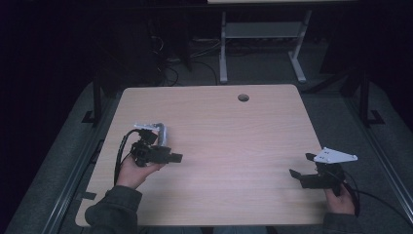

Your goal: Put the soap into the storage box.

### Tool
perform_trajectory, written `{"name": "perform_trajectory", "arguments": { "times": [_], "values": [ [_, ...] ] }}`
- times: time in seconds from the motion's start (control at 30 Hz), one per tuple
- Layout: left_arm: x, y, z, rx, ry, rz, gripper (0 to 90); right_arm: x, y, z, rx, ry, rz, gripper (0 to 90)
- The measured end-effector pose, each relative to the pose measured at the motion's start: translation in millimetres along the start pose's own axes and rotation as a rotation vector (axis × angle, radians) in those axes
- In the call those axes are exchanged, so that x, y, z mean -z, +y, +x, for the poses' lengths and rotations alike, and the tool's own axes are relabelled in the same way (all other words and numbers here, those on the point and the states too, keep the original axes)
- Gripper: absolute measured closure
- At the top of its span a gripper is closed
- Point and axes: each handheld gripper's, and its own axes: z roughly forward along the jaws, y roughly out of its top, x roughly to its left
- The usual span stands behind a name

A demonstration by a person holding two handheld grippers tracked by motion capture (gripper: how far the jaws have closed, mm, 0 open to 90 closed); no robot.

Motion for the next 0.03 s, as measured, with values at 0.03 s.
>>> {"name": "perform_trajectory", "arguments": {
  "times": [0.03],
  "values": [
    [-0.1, -3.5, -0.5, 0.002, -0.008, -0.004, 27.4, 0.0, 0.0, 0.0, 0.0, 0.0, 0.0, 14.0]
  ]
}}
